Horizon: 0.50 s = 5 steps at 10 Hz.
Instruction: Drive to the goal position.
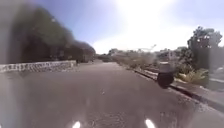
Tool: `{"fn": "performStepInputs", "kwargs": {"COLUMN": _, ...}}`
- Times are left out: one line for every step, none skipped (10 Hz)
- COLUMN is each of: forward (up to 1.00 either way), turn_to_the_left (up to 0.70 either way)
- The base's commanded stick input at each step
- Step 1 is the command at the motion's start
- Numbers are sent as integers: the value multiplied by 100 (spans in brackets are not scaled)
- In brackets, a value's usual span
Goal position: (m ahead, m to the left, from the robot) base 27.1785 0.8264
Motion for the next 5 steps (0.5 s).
{"fn": "performStepInputs", "kwargs": {"forward": 50, "turn_to_the_left": -50}}
{"fn": "performStepInputs", "kwargs": {"forward": 50, "turn_to_the_left": -50}}
{"fn": "performStepInputs", "kwargs": {"forward": 50, "turn_to_the_left": -50}}
{"fn": "performStepInputs", "kwargs": {"forward": 50, "turn_to_the_left": -33}}
{"fn": "performStepInputs", "kwargs": {"forward": 50, "turn_to_the_left": -13}}
